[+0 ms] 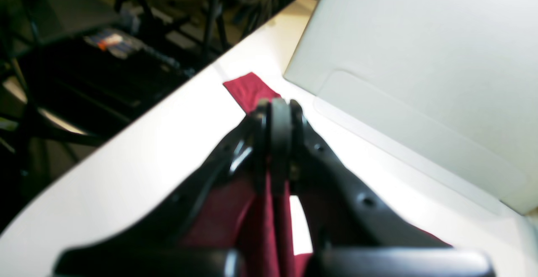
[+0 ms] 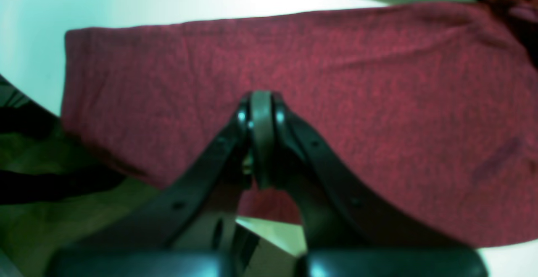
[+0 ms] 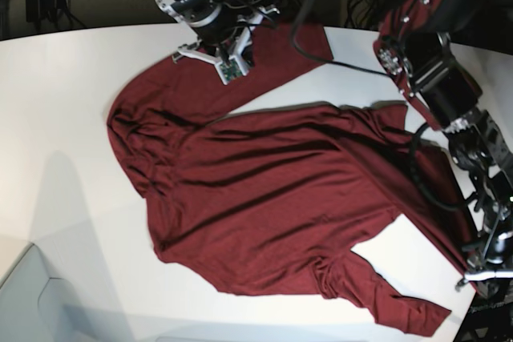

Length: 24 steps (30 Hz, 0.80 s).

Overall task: Layout the t-shirt on the table in an organized manner, then fold the t-shirt properly
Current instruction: 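Reach the left gripper to the shirt's pointed corner and grasp it, then pull the grasped corner with the left gripper toward the shirt's shoulder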

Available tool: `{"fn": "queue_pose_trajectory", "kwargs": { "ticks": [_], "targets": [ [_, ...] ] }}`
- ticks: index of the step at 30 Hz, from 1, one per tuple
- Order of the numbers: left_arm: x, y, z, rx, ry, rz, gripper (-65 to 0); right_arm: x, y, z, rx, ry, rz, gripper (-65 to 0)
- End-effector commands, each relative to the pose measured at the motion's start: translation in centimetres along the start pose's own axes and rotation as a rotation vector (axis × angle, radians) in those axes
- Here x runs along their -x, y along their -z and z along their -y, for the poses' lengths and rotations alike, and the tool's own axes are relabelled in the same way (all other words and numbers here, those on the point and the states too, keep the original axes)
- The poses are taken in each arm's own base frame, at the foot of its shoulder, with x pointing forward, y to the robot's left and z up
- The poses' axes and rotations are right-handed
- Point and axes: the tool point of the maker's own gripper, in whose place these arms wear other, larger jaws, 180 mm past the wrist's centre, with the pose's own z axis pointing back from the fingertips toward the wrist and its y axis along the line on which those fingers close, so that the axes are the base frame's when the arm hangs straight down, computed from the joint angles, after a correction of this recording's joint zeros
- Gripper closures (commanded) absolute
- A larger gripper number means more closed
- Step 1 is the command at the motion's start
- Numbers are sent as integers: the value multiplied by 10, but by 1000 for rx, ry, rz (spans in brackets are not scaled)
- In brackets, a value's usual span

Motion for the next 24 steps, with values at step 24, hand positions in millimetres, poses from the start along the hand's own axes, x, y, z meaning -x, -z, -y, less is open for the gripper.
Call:
{"fn": "queue_pose_trajectory", "kwargs": {
  "ticks": [24],
  "targets": [
    [-19,91,26,62,-40,86,-48,-11,-1,12,33,19,41,0]
  ]
}}
